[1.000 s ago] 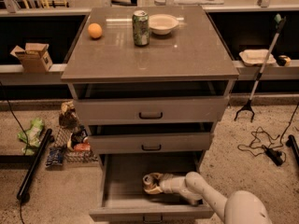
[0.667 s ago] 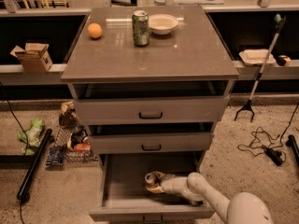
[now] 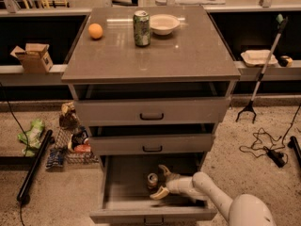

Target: Place orange can into bottom drawer

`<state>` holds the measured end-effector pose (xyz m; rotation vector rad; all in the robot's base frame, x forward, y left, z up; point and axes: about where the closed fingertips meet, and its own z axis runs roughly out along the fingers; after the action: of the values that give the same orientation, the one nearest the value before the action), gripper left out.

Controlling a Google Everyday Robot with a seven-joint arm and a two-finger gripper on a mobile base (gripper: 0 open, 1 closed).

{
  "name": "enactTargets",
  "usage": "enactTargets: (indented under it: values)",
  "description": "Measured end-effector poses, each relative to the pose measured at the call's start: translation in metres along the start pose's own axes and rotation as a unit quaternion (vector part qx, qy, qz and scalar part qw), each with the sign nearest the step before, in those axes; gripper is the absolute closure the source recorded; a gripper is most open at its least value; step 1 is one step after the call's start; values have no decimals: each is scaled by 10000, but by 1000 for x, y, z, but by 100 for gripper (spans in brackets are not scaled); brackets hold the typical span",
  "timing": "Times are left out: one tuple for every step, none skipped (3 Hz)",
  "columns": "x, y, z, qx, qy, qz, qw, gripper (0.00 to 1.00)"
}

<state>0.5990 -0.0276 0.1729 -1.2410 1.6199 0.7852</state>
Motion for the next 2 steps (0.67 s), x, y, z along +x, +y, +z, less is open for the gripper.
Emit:
enactTargets:
  values:
    - [-3,-18,-29,-49,113,186,9998,0]
    - [-8,-37,-63,-66,528,462,9975,0]
